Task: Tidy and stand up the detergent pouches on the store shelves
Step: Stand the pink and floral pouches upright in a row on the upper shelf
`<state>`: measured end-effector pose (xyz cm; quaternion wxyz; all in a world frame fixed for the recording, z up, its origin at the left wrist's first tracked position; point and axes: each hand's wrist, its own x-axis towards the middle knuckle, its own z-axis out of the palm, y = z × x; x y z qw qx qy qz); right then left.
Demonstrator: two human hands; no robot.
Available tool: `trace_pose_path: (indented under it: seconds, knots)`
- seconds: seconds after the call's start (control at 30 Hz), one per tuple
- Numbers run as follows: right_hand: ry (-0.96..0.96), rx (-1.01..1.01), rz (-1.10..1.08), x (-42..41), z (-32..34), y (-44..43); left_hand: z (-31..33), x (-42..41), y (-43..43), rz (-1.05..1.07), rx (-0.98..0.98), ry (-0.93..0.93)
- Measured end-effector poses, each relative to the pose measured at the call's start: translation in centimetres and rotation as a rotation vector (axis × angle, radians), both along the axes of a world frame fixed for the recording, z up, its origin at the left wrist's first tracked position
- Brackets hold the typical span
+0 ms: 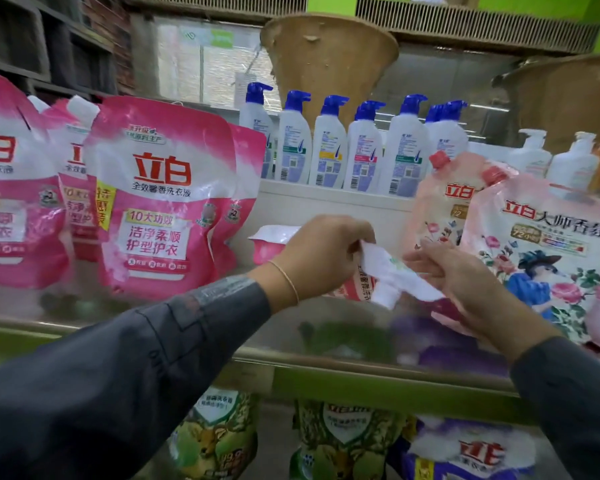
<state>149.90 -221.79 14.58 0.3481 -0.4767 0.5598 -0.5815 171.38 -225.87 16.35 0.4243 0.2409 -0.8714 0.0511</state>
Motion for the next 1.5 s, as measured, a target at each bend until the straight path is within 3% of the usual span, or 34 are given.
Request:
trace_pose_path:
  seconds: [0.17,0.27,0.3,0.37,0.43,0.5,0.67,0.77,0.87,1.17,1.3,1.5]
  knots:
    - [-0.309,-0.131,0.134,-0.7,0.9,0.4,3.1,1.0,-1.0,-0.004,0.204,0.267]
    - [-0.658,-0.17,0.416,-1.3,-0.2,-0.2,4.4,1.5,-1.7,-0.122,0.478,0.514]
    - [-0.667,-0.187,0.502,-1.0,-0.2,-0.4,4.6,1.7,-2.1,-0.152,0.573,0.613]
    - [-0.492,-0.222,0.61,0.6,0.0,-0.6,4.4,1.7,-3.3,-0.159,0.671,0.792]
    - [-0.246,-0.223,0.54,1.8,-0.4,-2.1,3.4,1.5,-5.0,-0.128,0.76,0.936]
    - [-0.143,-0.228,0.383,3.3,-0.5,-3.3,2.0,1.5,-6.4,-0.129,0.865,1.008]
    - [-0.204,-0.296,0.199,5.1,-0.5,-4.9,1.1,1.7,-7.4,-0.174,0.944,0.999]
    - [-0.211,-0.306,0.139,5.4,-0.4,-5.6,1.6,1.1,-7.0,-0.239,0.816,0.928]
    - [-0.235,-0.312,0.128,5.5,-0.3,-6.1,2.6,0.3,-7.1,-0.111,0.702,0.963]
    - [-0.321,-0.351,0.018,5.1,0.5,-8.4,5.0,0.8,-8.7,-0.223,0.894,1.017]
    - [-0.37,-0.351,-0.007,5.0,0.2,-9.1,5.8,0.7,-9.3,-0.102,0.808,1.127]
    - [-0.417,-0.345,-0.021,5.4,0.3,-8.7,6.2,0.1,-9.3,-0.013,0.787,1.134]
